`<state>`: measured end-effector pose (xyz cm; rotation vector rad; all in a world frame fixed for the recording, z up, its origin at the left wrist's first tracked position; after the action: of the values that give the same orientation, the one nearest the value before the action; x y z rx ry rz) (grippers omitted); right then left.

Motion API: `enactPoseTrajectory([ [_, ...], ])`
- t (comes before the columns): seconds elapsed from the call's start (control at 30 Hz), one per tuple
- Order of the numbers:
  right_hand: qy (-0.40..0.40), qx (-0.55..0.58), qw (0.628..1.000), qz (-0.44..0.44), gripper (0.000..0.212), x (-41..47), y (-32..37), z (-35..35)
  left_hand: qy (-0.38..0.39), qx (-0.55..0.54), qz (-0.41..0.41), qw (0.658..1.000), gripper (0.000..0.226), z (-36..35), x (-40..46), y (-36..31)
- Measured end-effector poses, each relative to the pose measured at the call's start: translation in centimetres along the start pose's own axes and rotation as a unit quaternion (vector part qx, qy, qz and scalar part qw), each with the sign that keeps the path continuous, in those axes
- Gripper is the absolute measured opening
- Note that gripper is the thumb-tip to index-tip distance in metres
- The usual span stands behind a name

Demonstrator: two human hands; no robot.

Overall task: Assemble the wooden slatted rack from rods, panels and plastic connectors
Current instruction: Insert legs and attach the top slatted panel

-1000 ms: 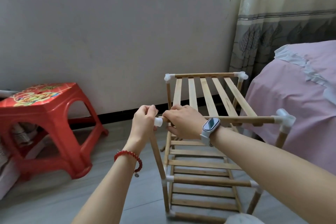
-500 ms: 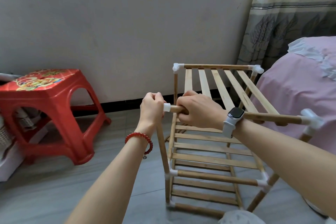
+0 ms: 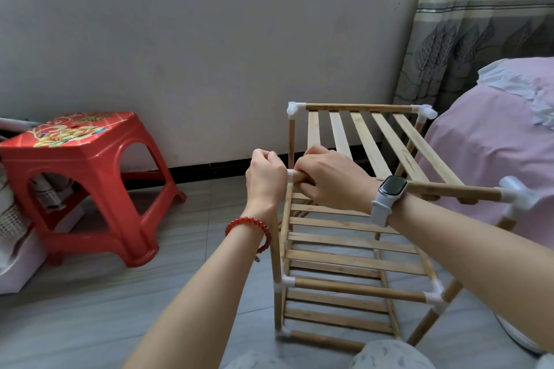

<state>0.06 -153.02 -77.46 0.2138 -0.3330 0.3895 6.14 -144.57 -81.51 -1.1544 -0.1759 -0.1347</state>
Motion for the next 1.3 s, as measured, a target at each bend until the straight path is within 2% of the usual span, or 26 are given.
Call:
enactPoseTrajectory([
  [0.13,-0.032,-0.056,0.998,0.017,0.038,-2.0,-0.8,1.3,0.050,0.027,-0.069,0.996,0.022,0.0,0.3,-1.3],
  [0.27,-0.009,-0.052,0.998,-0.035,0.042,-3.3,-2.7,1.6,0.138,0.210,-0.137,0.958,0.027,-1.4,1.9,-3.3],
  [0.33,-0.015,-0.025,0.998,-0.057,0.042,-3.0,-3.1,1.6,0.173,0.273,-0.120,0.939,0.023,-2.4,2.8,-3.4],
  [0.43,-0.057,0.004,0.993,-0.107,0.036,-2.5,-4.0,1.9,0.171,0.334,-0.068,0.924,0.028,-3.0,4.3,-2.7],
  [0.53,-0.072,-0.018,0.986,-0.150,0.035,-2.3,-5.1,1.9,0.171,0.393,-0.044,0.903,0.029,-3.5,4.8,-2.3],
  [0.8,-0.122,-0.066,0.981,-0.137,0.033,-3.2,-5.6,2.0,0.116,0.379,-0.040,0.917,0.026,-4.5,5.2,-1.5],
  [0.9,-0.120,-0.064,0.982,-0.128,0.032,-3.0,-5.7,1.5,0.124,0.394,-0.047,0.909,0.023,-4.5,5.1,-1.5],
  [1.0,-0.162,-0.054,0.981,-0.097,0.035,-3.2,-4.5,2.2,0.141,0.398,-0.054,0.905,0.021,-4.2,4.6,-1.6],
  [1.07,-0.166,-0.057,0.983,-0.060,0.041,-3.4,-3.3,2.5,0.142,0.340,-0.029,0.929,0.012,-3.5,4.5,-1.5],
  [1.13,-0.151,-0.080,0.985,-0.016,0.042,-4.0,-2.1,2.4,0.157,0.193,0.035,0.968,0.023,-3.0,4.1,-0.9],
  [1.23,-0.143,-0.105,0.984,0.005,0.029,-4.9,-1.7,2.2,0.176,0.039,0.113,0.977,0.019,-2.7,2.9,0.5],
  [1.3,-0.139,-0.092,0.986,-0.004,0.024,-5.0,-1.9,2.2,0.176,-0.079,0.165,0.967,0.015,-2.4,1.7,1.6],
])
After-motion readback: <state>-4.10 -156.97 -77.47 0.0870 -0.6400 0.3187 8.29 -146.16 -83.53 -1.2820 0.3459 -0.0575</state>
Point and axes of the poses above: each hand's wrist, its own x-axis towards the middle knuckle, its own z-axis out of the back of the hand, y = z × x, the point moved 10 cm from there along x, towards the middle knuckle, and after that the axes turned 8 degrees about x, right-handed, at the moved point
